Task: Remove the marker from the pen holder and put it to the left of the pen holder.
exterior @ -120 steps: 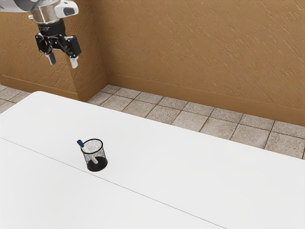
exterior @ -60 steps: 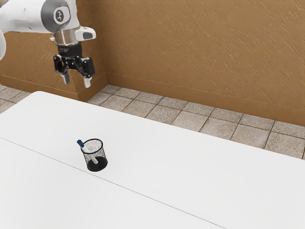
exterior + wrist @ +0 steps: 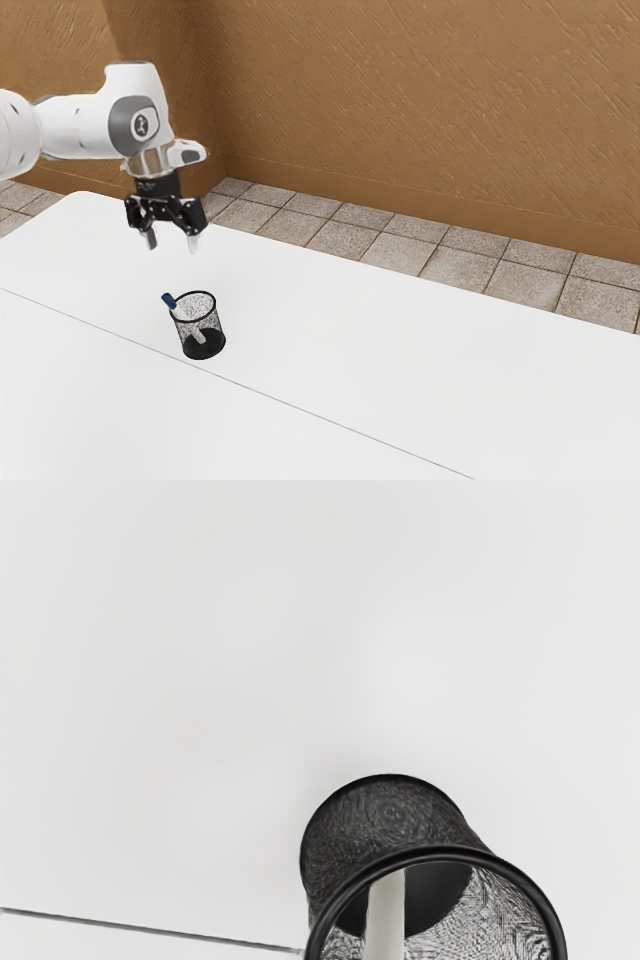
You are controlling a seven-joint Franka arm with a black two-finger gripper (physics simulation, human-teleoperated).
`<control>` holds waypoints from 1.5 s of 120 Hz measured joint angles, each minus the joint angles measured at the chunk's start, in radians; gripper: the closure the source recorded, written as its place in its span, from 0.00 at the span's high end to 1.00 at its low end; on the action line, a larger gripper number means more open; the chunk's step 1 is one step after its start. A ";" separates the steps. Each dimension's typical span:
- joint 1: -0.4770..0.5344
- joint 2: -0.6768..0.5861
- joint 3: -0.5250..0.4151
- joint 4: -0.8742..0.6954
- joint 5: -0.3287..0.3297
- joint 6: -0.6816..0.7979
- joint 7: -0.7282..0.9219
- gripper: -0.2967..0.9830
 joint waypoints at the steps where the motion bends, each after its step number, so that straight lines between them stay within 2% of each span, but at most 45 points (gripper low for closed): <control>1: 0.004 0.000 0.001 -0.004 -0.006 0.004 0.001 0.75; 22: 0.047 -0.013 0.009 -0.093 -0.103 0.064 0.017 0.74; 38: 0.038 -0.088 0.010 -0.197 -0.134 0.107 0.028 0.72; 80: 0.021 -0.242 0.016 -0.466 -0.145 0.425 0.123 0.70; 97: 0.012 -0.287 0.018 -0.532 -0.148 0.506 0.159 0.69; 146: -0.027 -0.380 0.019 -0.653 -0.153 0.574 0.226 0.68; 180: -0.027 -0.362 0.020 -0.660 -0.153 0.582 0.252 0.64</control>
